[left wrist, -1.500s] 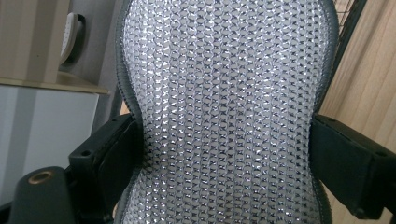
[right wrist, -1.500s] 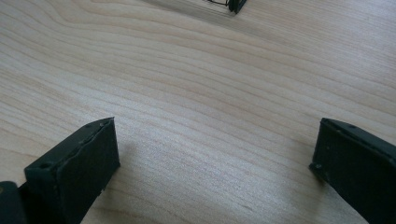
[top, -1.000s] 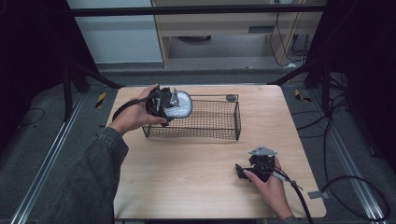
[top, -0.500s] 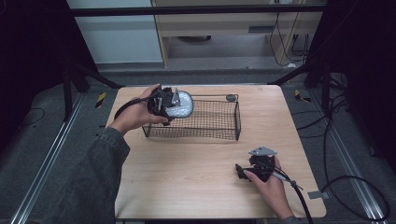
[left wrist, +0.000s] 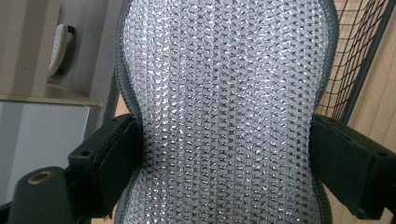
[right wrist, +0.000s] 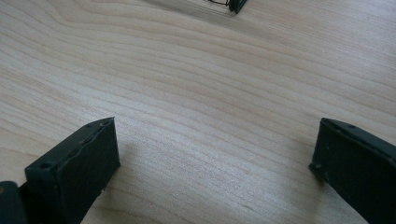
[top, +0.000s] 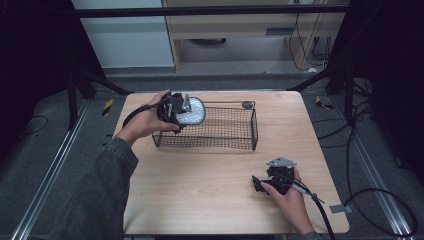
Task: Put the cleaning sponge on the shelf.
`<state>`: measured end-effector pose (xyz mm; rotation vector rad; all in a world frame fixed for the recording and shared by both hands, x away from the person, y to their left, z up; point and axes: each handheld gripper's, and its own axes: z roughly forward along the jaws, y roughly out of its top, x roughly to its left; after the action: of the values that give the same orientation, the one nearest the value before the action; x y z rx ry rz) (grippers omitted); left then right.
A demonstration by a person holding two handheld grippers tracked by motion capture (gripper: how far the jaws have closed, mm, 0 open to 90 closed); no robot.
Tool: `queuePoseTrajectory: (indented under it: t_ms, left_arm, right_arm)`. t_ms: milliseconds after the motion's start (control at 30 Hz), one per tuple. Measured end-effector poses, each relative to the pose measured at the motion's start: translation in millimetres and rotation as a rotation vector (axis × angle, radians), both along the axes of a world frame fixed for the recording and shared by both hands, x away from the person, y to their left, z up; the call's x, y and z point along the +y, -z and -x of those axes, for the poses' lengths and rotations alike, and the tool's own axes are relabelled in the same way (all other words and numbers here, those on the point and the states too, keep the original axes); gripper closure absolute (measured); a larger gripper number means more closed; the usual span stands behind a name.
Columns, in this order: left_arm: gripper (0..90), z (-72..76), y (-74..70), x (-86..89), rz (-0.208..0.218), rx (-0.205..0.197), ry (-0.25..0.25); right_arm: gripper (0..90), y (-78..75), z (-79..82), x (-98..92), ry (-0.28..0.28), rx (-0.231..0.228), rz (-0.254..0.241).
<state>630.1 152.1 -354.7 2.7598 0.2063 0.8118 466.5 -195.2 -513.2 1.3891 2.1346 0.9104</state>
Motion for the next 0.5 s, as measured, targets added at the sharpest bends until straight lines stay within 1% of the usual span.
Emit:
queuePoseTrajectory:
  t_ms: [167,233,400,500]
  left_arm:
    - [11.5,-4.2,4.4,-3.3,0.009,0.008,0.010]
    - [11.4,-5.7,6.4,-6.3,0.006,0.013,0.015]
    - [11.4,-10.8,13.4,-10.1,0.008,0.033,0.010]
    - [11.4,-12.7,14.5,-9.4,0.014,0.038,0.008]
  right_arm:
    - [0.8,-0.1,0.0,-0.1,-0.001,0.000,-0.001]
    - [0.8,-0.1,0.0,0.0,-0.001,0.001,-0.001]
    - [0.8,-0.1,-0.1,-0.2,-0.003,-0.001,0.001]
    - [0.8,-0.1,-0.1,-0.3,-0.004,-0.002,0.002]
